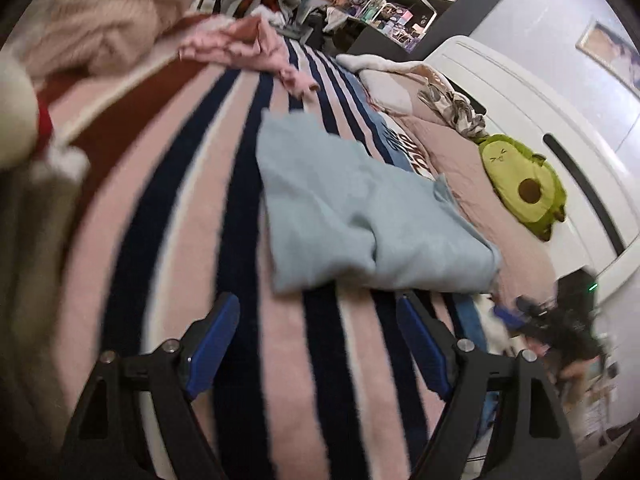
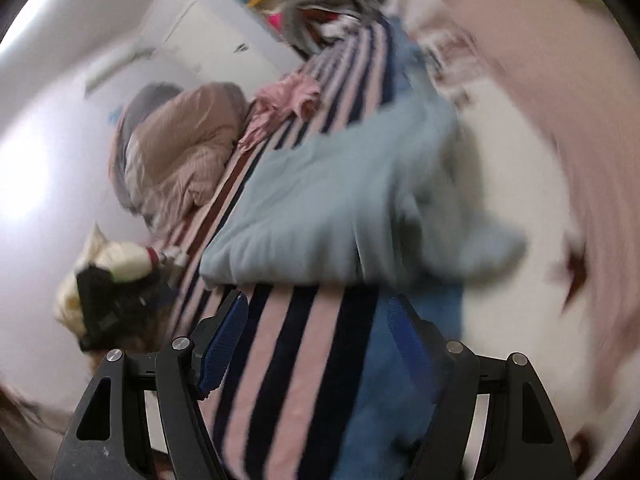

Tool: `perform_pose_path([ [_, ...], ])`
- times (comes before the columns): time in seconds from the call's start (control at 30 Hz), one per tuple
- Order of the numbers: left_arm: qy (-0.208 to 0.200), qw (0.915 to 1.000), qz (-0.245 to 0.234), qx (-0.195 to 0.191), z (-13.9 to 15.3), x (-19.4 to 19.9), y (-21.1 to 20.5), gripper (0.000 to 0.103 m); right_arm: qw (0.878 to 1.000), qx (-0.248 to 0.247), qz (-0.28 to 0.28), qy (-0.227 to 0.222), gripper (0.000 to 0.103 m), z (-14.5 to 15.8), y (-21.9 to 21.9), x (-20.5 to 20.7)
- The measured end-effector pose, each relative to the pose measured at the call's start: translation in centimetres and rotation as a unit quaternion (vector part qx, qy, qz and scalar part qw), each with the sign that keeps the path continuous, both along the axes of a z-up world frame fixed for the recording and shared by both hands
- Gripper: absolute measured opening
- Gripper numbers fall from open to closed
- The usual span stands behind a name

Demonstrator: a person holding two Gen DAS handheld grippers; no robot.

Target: Fold small clothes

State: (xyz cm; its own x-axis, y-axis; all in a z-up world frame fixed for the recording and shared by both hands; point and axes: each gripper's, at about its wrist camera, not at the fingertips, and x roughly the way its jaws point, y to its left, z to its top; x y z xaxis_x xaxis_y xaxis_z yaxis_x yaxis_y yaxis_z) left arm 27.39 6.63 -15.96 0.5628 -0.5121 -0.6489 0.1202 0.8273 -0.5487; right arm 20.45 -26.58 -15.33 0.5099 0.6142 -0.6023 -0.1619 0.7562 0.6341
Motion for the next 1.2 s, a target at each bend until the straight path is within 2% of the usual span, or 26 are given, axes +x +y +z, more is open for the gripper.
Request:
perform_pose_path([
  [0.1,0.010,0.9968,0.004,-0.079,-1.2,0.2,-0.4,0.078,0.997,0.023,-0.050,0.044,0.075,-2.6,0.0,0.0],
  [0.17,0.013,0.9935,0.014,-0.112,-1.6,0.7,-0.5,0.078,0.993,0.057,-0.075,0.072,0.075,-4.1,0.0,0.6],
  [0.37,0.022,0.9898,0.049,-0.132,-2.7,3.0,-0.8,0.078,0.986,0.113,-0.111,0.052,0.090,-4.4,0.3,3.1],
  [0.43,0.025,0.9881,0.058,-0.140,-3.1,3.8,-0.9,0.076,0.985,0.116,-0.119,0.055,0.090,-4.5,0.5,3.7],
  [0.53,0.030,0.9846,0.075,-0.155,-3.7,4.7,-0.6,0.063,0.983,0.119,-0.129,0.057,0.089,-4.7,1.2,4.7],
  [0.6,0.030,0.9831,0.085,-0.159,-4.0,5.2,-0.5,0.046,0.981,0.113,-0.143,0.060,0.080,-4.8,1.5,5.0],
  [0.63,0.030,0.9832,0.089,-0.157,-4.2,5.4,-0.5,0.040,0.979,0.113,-0.157,0.063,0.071,-4.9,1.4,5.2],
  [0.67,0.032,0.9840,0.091,-0.150,-4.2,5.6,-0.5,0.027,0.977,0.118,-0.166,0.063,0.060,-5.1,1.3,5.2],
  [0.7,0.031,0.9854,0.091,-0.141,-4.2,5.6,-0.5,0.017,0.976,0.120,-0.173,0.062,0.053,-5.1,1.1,5.2],
  [0.73,0.028,0.9869,0.090,-0.131,-4.1,5.5,-0.6,0.016,0.975,0.116,-0.180,0.059,0.043,-5.1,1.1,5.1],
  [0.77,0.023,0.9879,0.090,-0.125,-4.0,5.4,-0.6,0.011,0.976,0.111,-0.181,0.054,0.035,-5.0,0.9,4.7],
  [0.87,0.004,0.9910,0.096,-0.093,-3.2,4.9,-0.2,0.008,0.978,0.089,-0.184,0.033,0.029,-4.6,0.8,4.1],
  [1.1,-0.021,0.9941,0.099,-0.040,-1.8,4.4,0.5,0.008,0.981,0.067,-0.183,0.007,0.028,-3.2,-0.1,3.5],
  [1.2,-0.025,0.9951,0.093,-0.020,-1.6,4.1,0.4,0.008,0.982,0.066,-0.176,0.012,0.028,-3.1,-0.3,3.4],
])
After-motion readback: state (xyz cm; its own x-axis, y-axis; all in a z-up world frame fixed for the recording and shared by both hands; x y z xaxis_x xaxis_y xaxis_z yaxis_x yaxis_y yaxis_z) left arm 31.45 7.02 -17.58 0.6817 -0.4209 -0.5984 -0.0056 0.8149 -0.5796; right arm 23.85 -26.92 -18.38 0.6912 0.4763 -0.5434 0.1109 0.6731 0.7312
